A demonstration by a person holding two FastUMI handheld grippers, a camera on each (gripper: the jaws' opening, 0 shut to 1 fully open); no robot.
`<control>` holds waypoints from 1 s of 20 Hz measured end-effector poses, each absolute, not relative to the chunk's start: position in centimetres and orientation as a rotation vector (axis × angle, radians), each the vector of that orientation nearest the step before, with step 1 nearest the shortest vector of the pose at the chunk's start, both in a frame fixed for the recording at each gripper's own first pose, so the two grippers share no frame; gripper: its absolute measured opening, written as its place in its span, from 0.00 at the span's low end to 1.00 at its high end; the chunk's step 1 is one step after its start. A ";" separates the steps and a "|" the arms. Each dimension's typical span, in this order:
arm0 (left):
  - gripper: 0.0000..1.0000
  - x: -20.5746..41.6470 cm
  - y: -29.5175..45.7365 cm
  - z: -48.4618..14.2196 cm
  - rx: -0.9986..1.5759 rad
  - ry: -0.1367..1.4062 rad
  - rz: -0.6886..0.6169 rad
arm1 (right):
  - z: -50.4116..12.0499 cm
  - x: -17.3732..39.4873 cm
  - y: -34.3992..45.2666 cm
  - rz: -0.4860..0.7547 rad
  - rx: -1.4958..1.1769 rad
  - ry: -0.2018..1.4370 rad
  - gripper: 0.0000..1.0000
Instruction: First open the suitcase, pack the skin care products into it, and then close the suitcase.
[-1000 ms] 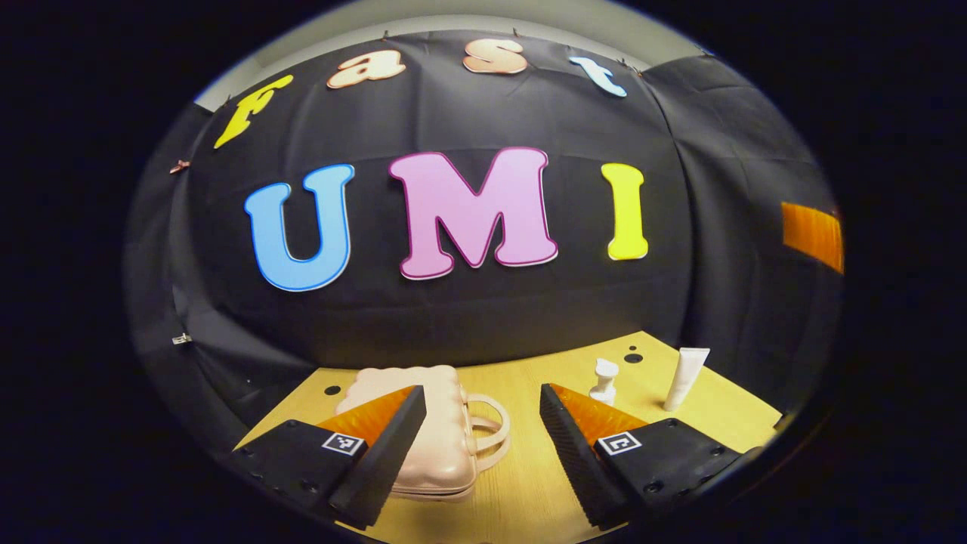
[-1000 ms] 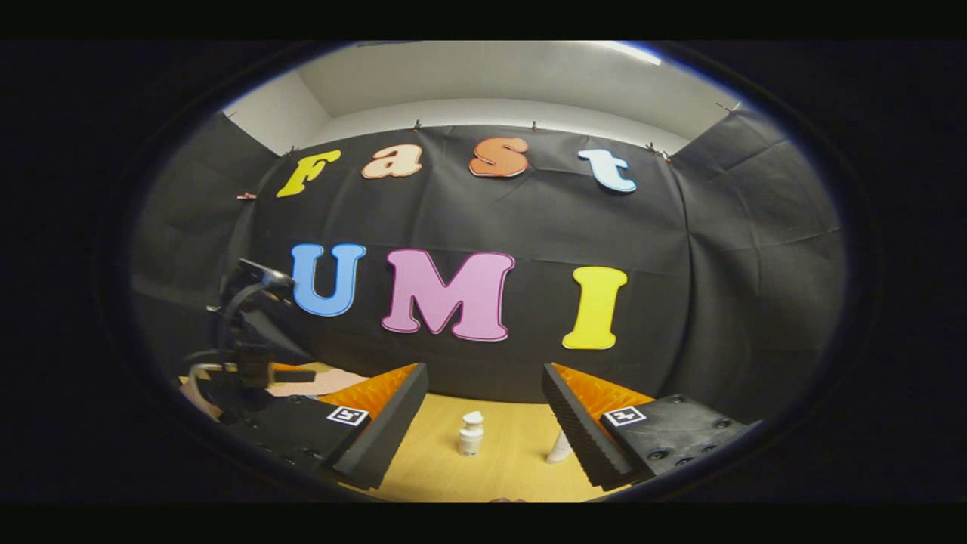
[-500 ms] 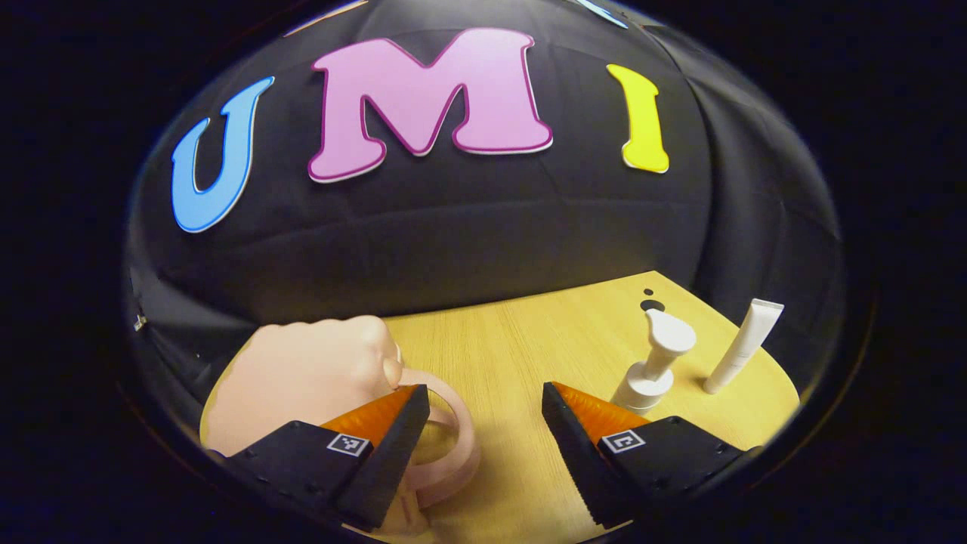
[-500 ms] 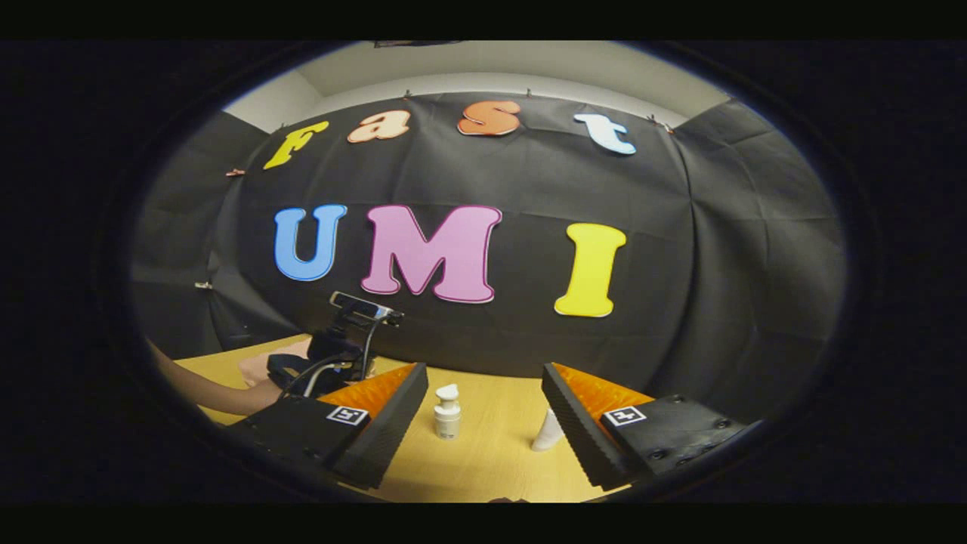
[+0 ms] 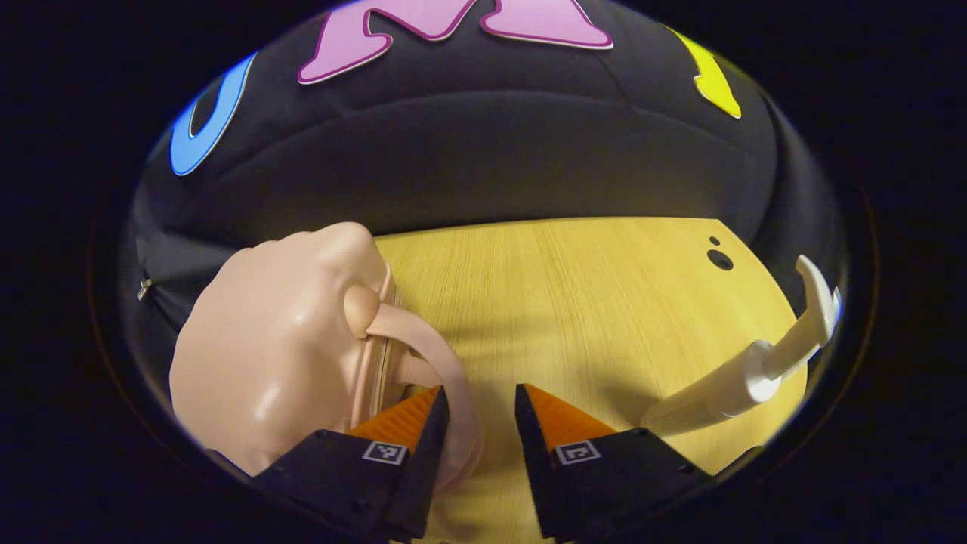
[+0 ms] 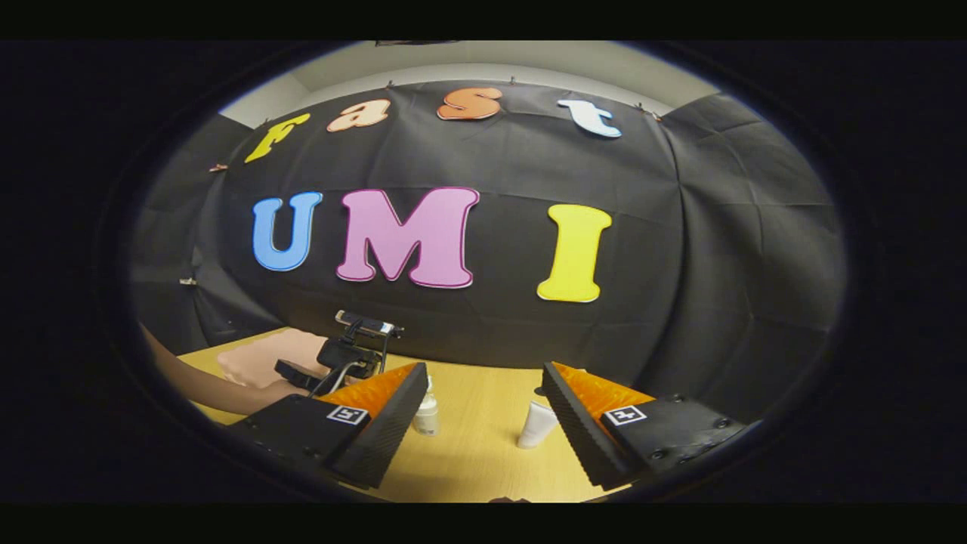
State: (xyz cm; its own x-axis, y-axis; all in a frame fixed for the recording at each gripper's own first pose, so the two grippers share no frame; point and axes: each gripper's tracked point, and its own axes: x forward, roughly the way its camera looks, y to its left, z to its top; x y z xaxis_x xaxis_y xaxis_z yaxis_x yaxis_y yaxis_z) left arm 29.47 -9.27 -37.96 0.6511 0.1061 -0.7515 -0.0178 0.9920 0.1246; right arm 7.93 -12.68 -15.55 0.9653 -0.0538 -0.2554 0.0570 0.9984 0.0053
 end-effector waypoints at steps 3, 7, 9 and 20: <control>0.23 29.4 -9.6 -36.7 0.100 0.880 0.032 | -15.6 7.9 -13.4 -0.076 0.017 0.263 0.96; 0.17 29.4 -9.1 -32.1 0.076 0.902 0.011 | -14.7 8.6 -13.6 -0.108 0.042 0.258 0.97; 0.16 29.0 -9.2 -29.4 0.005 0.918 0.002 | -13.3 9.1 -13.4 -0.116 0.033 0.226 0.97; 0.15 29.8 11.1 -13.1 0.111 0.793 0.015 | -8.5 8.0 -9.9 -0.181 -0.010 0.143 0.97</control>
